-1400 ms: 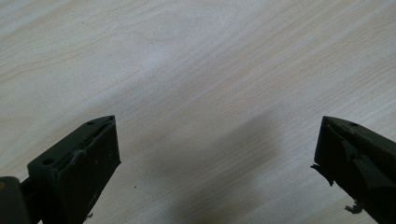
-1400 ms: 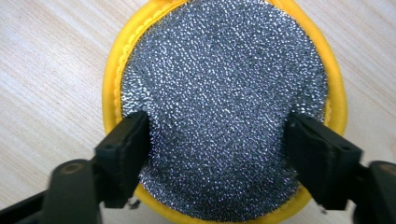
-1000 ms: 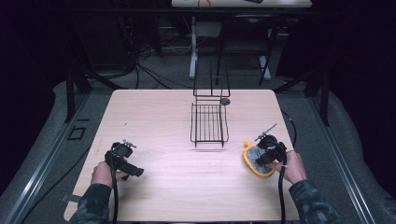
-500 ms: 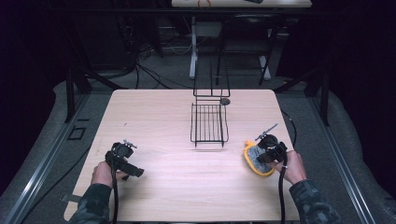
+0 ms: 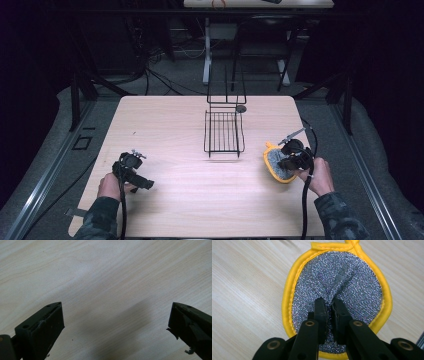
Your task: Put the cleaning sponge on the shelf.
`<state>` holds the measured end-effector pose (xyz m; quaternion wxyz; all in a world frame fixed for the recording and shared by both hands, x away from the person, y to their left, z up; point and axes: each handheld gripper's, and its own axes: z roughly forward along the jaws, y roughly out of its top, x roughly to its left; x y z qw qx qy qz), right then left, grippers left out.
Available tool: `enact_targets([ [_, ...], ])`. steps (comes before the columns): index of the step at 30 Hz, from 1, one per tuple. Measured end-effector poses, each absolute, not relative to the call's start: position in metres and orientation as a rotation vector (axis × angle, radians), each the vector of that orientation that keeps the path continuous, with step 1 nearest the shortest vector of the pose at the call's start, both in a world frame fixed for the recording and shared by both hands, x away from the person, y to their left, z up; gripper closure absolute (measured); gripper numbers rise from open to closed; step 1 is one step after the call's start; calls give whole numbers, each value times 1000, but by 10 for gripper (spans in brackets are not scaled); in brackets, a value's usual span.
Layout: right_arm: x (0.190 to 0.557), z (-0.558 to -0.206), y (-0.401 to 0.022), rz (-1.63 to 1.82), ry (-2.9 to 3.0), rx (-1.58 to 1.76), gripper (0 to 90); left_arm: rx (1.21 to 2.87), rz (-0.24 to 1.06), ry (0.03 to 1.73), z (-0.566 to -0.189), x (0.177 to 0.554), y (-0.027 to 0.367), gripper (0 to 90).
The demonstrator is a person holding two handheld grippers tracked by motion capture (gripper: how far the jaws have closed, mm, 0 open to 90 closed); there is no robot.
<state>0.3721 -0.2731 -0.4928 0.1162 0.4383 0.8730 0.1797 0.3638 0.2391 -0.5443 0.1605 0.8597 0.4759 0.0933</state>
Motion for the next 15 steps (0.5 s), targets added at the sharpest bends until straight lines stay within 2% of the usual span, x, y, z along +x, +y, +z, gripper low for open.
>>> enact_targets([
  [15,373,-473,-278,552,2522,1264,837,2441,272,1364,-544,364,240,1],
])
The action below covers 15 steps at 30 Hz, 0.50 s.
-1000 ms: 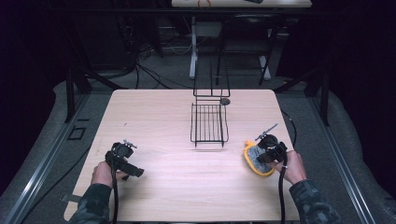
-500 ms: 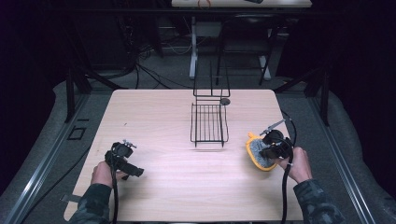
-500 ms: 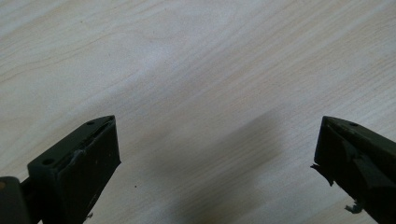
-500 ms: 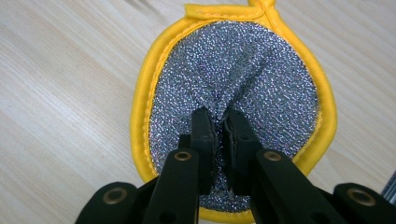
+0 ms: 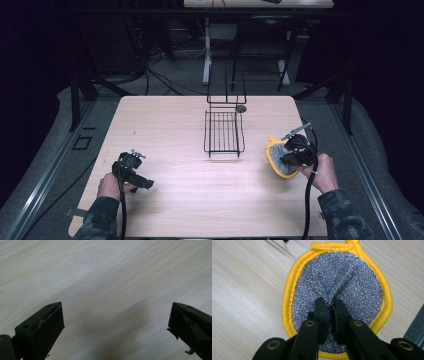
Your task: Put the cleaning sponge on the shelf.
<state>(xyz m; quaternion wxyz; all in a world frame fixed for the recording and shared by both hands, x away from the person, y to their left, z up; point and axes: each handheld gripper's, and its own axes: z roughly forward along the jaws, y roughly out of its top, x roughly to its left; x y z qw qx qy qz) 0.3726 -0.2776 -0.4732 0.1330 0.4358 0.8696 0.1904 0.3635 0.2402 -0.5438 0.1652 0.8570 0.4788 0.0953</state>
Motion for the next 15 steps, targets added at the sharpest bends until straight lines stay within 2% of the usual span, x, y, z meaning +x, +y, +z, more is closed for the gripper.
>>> enact_targets([
  [15,379,-449,-276,547,2498,1220,837,2444,270,1361,-545,364,239,1],
])
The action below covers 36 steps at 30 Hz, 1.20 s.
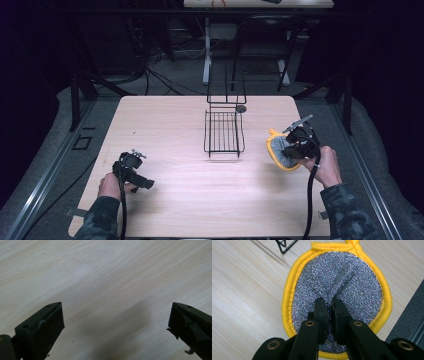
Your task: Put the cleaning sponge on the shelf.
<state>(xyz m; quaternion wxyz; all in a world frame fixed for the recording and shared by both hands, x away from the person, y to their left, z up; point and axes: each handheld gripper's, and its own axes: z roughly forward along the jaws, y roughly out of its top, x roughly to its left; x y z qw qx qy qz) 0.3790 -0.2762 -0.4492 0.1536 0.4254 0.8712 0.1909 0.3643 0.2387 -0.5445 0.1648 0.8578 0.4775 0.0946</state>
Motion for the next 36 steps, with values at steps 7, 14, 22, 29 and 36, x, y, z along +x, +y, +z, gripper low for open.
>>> enact_targets([
  [7,383,-444,-272,569,2498,1204,837,2442,267,1361,-545,364,239,1],
  [14,388,-440,-267,569,2511,1189,837,2444,263,1360,-545,364,239,1],
  [22,391,-431,-261,580,2514,1168,836,2440,263,1360,-545,364,239,1],
  [29,392,-429,-254,586,2515,1137,837,2444,262,1358,-545,364,239,1],
  [36,394,-427,-244,603,2517,1113,837,2440,261,1357,-545,364,239,1],
])
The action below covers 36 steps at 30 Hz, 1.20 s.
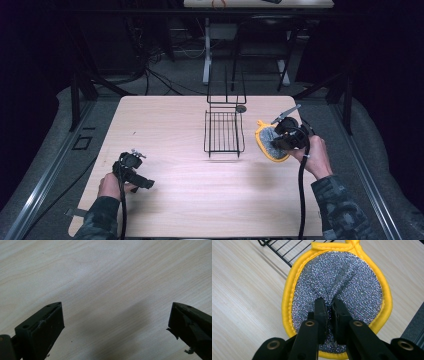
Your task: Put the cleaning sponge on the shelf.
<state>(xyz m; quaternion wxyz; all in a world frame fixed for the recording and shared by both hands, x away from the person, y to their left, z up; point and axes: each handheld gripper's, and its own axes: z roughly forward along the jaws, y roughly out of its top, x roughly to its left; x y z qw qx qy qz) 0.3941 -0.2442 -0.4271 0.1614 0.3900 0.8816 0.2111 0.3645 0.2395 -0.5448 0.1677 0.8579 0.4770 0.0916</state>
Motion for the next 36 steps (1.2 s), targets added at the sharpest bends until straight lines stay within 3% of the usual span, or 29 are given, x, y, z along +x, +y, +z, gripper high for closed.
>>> enact_targets([
  [36,401,-415,-208,632,2544,1010,836,2438,257,1355,-544,365,240,1],
])
